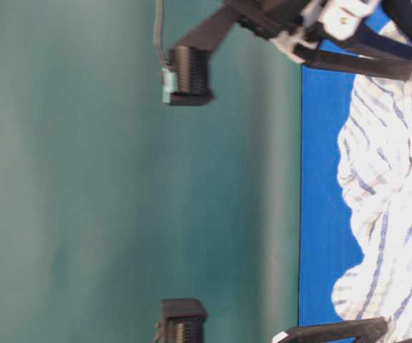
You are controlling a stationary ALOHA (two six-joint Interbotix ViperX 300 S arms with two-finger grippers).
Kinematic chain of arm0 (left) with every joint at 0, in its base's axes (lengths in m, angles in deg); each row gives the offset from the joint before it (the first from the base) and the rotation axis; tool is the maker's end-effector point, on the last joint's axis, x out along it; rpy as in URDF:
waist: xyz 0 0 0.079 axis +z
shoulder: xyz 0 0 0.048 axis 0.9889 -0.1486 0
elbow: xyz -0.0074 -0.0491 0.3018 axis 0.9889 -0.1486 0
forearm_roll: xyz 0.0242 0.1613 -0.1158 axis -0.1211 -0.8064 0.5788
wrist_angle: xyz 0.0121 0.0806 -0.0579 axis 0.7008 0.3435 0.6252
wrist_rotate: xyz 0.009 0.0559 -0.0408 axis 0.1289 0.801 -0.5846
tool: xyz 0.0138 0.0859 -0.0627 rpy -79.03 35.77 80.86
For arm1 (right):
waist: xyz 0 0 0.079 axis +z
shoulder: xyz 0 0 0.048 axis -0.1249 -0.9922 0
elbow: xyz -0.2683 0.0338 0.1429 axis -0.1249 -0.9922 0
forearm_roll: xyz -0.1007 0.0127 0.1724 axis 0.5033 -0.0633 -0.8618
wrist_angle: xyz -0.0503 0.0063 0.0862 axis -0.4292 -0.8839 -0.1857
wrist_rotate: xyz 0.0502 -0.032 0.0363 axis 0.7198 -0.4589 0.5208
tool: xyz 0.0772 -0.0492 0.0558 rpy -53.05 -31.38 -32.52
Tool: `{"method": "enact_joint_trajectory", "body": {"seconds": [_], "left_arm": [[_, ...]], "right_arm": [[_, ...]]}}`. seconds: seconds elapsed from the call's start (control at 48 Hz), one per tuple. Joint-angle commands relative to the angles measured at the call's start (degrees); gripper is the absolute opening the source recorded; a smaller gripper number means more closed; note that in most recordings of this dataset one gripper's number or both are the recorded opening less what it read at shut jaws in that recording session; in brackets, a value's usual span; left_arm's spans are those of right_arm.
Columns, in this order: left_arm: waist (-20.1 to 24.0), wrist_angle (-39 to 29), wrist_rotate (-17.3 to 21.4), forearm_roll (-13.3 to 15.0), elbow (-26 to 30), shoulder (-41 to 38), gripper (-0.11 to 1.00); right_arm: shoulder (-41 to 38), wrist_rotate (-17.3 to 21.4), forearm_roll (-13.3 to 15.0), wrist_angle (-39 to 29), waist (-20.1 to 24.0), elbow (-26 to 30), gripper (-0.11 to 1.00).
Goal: Lift the towel with both arms.
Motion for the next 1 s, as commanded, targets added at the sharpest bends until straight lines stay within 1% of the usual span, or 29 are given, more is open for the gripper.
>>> {"method": "enact_joint_trajectory", "body": {"seconds": [0.0, 0.104, 0.146, 0.209, 0.271, 0.313, 0.354, 0.438, 0.48, 0.5, 0.584, 0.688, 0.834, 0.98], "left_arm": [[-0.18, 0.70, 0.18, 0.09, 0.35, -0.18, 0.89], [-0.18, 0.44, 0.44, 0.09, 0.44, -0.35, 0.87], [-0.09, 0.35, 0.53, 0.00, 0.44, -0.35, 0.85], [-0.09, 0.00, 0.53, 0.00, 0.35, -0.35, 0.75], [-0.09, -0.53, 0.53, 0.00, 0.44, -0.35, 0.59], [0.00, -0.88, 0.53, 0.09, 0.53, -0.35, 0.45], [0.00, -1.05, 0.62, 0.00, 0.62, -0.35, 0.33], [0.35, -1.49, 0.62, 0.00, 0.79, -0.26, 0.09], [0.53, -1.58, 0.62, 0.09, 0.79, -0.09, 0.02], [0.62, -1.85, 0.62, 0.00, 0.88, 0.00, 0.01], [0.79, -2.81, 0.53, 0.09, 1.14, 0.97, 0.01], [0.79, -5.63, 0.35, 0.09, 2.29, 3.78, 0.01], [0.79, -12.04, 0.26, 0.00, 4.83, 10.37, 0.01], [0.70, -17.67, 0.35, 0.00, 7.56, 17.75, 0.01]], "right_arm": [[-0.26, 0.18, -0.18, 1.14, 0.18, 0.97, 0.63], [-1.05, 0.18, -0.18, 1.49, 0.18, 1.05, 0.63], [-1.05, 0.18, -0.18, 1.49, 0.18, 1.05, 0.62], [-1.05, 0.18, -0.18, 1.67, 0.18, 1.14, 0.61], [-1.05, 0.00, -0.09, 1.85, 0.18, 1.23, 0.57], [-1.05, 0.00, -0.09, 1.93, 0.09, 1.32, 0.49], [-1.05, 0.00, -0.09, 1.85, 0.18, 1.32, 0.39], [-0.88, 0.00, -0.09, 1.67, 0.18, 1.49, 0.12], [-0.62, 0.00, -0.09, 1.67, 0.09, 1.49, 0.03], [-0.44, 0.00, -0.09, 1.67, 0.18, 1.49, 0.02], [1.14, 0.00, -0.18, 1.32, 0.09, 1.41, 0.02], [4.22, 0.00, -0.18, 0.53, 0.09, 1.41, 0.02], [10.63, 0.00, 0.00, -2.02, 0.09, 1.93, 0.02], [17.31, -0.09, 0.18, -6.42, -0.26, 3.52, 0.02]]}}
